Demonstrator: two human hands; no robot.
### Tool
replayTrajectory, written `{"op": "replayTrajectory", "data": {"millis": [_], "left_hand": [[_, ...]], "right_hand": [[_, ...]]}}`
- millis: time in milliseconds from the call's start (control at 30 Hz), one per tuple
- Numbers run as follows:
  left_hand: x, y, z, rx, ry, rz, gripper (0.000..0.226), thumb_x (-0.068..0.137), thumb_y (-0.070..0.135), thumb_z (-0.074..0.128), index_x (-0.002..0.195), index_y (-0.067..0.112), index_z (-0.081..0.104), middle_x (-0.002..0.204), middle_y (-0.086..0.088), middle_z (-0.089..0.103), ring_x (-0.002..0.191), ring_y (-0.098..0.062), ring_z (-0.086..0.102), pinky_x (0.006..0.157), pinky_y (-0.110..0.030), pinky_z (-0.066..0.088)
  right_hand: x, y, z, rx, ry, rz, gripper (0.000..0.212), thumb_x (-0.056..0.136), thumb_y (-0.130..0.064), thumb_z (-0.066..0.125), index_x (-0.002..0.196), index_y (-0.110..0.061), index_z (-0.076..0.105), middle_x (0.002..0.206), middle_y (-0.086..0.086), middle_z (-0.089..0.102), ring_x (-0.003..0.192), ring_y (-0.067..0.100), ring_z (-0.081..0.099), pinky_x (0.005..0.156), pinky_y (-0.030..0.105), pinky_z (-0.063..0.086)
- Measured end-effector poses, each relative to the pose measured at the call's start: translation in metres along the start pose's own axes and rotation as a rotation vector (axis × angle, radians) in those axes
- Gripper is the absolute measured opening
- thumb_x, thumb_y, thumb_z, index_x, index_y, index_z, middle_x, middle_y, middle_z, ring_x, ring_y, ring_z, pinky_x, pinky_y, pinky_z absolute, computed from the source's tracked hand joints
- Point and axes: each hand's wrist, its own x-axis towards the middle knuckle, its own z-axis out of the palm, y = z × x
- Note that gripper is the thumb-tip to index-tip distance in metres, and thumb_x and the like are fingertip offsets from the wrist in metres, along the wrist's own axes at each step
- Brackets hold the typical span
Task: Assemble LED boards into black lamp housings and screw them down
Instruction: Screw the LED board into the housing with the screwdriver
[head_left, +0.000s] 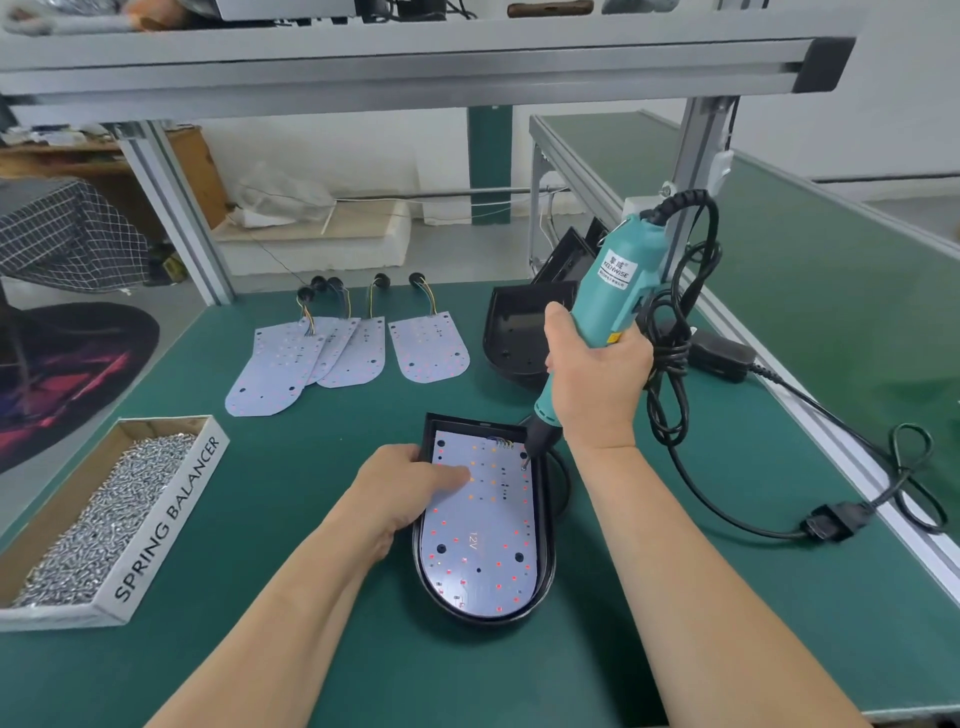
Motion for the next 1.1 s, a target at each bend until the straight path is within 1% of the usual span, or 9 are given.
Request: {"op": "replayTrajectory", "data": {"millis": [233, 333, 433, 567, 667, 833, 867, 967, 1100], "left_hand": [[-0.002, 0.001, 0.000, 0.000, 0.012, -0.015, 0.013, 0.083, 0.014, 0.077, 0.094, 0.006, 0.075, 0.086, -0.008, 0.079, 0.082, -0.029, 0.076, 0.082, -0.039, 0.061], [-0.002, 0.002, -0.001, 0.004, 0.015, -0.020, 0.013, 0.083, 0.014, 0.078, 0.093, 0.007, 0.075, 0.083, -0.006, 0.079, 0.078, -0.026, 0.076, 0.074, -0.034, 0.061], [-0.004, 0.003, 0.000, -0.010, 0.022, -0.027, 0.013, 0.083, 0.014, 0.079, 0.093, 0.007, 0.075, 0.079, -0.004, 0.079, 0.070, -0.021, 0.075, 0.062, -0.027, 0.056], [-0.009, 0.004, 0.001, -0.020, 0.035, -0.032, 0.016, 0.082, 0.012, 0.079, 0.093, 0.003, 0.073, 0.081, -0.008, 0.079, 0.071, -0.024, 0.076, 0.062, -0.028, 0.058], [-0.012, 0.004, 0.000, -0.014, 0.015, -0.023, 0.022, 0.084, 0.018, 0.079, 0.095, 0.001, 0.071, 0.085, -0.008, 0.079, 0.075, -0.024, 0.076, 0.069, -0.032, 0.060], [-0.016, 0.001, -0.007, -0.078, 0.042, -0.017, 0.044, 0.093, 0.051, 0.065, 0.093, 0.006, 0.063, 0.087, -0.007, 0.063, 0.076, -0.022, 0.052, 0.074, -0.034, 0.040], [-0.018, 0.000, -0.010, -0.200, 0.065, -0.027, 0.042, 0.098, 0.044, 0.059, 0.093, 0.002, 0.062, 0.088, -0.012, 0.061, 0.075, -0.024, 0.051, 0.072, -0.033, 0.042], [-0.030, -0.001, -0.026, -0.637, 0.106, -0.053, 0.016, 0.100, -0.005, 0.043, 0.094, -0.009, 0.057, 0.103, -0.025, 0.062, 0.079, -0.026, 0.064, 0.065, -0.026, 0.052], [-0.051, -0.005, -0.040, -0.913, 0.039, 0.000, 0.034, 0.092, -0.026, 0.026, 0.105, -0.014, 0.056, 0.112, -0.034, 0.062, 0.087, -0.029, 0.077, 0.068, -0.025, 0.061]], "right_hand": [[-0.006, -0.004, -0.010, 0.085, 0.002, 0.046, 0.031, 0.077, -0.027, 0.073, 0.068, -0.006, 0.053, 0.057, 0.009, 0.052, 0.053, 0.022, 0.049, 0.054, 0.033, 0.045], [-0.009, -0.018, -0.021, 0.192, 0.023, 0.022, 0.028, 0.080, -0.027, 0.077, 0.065, -0.015, 0.056, 0.052, 0.002, 0.056, 0.047, 0.016, 0.052, 0.052, 0.028, 0.046], [-0.001, -0.033, -0.033, 0.310, 0.173, 0.011, 0.023, 0.081, -0.030, 0.076, 0.071, -0.020, 0.059, 0.052, -0.004, 0.060, 0.046, 0.014, 0.054, 0.051, 0.027, 0.047], [-0.004, -0.019, -0.055, 0.427, 0.309, 0.336, 0.027, 0.086, -0.034, 0.076, 0.081, -0.017, 0.056, 0.057, -0.007, 0.060, 0.048, 0.012, 0.054, 0.050, 0.024, 0.047], [-0.018, 0.006, -0.066, 0.523, 0.265, 0.661, 0.028, 0.089, -0.034, 0.076, 0.081, -0.018, 0.054, 0.061, -0.005, 0.056, 0.048, 0.009, 0.052, 0.050, 0.019, 0.047], [-0.038, 0.025, -0.070, 0.605, 0.076, 0.738, 0.014, 0.093, -0.022, 0.070, 0.088, -0.017, 0.057, 0.072, -0.002, 0.062, 0.054, 0.009, 0.054, 0.050, 0.019, 0.049], [-0.039, 0.027, -0.071, 0.608, 0.052, 0.723, 0.013, 0.094, -0.021, 0.068, 0.090, -0.015, 0.058, 0.074, -0.001, 0.064, 0.056, 0.009, 0.054, 0.050, 0.019, 0.049], [-0.042, 0.029, -0.071, 0.579, 0.034, 0.717, 0.016, 0.094, -0.023, 0.067, 0.098, -0.011, 0.058, 0.080, 0.001, 0.061, 0.059, 0.010, 0.052, 0.050, 0.018, 0.047], [-0.044, 0.031, -0.068, 0.548, 0.115, 0.644, 0.012, 0.093, -0.018, 0.069, 0.091, -0.013, 0.058, 0.073, -0.001, 0.062, 0.055, 0.010, 0.056, 0.049, 0.019, 0.048]]}}
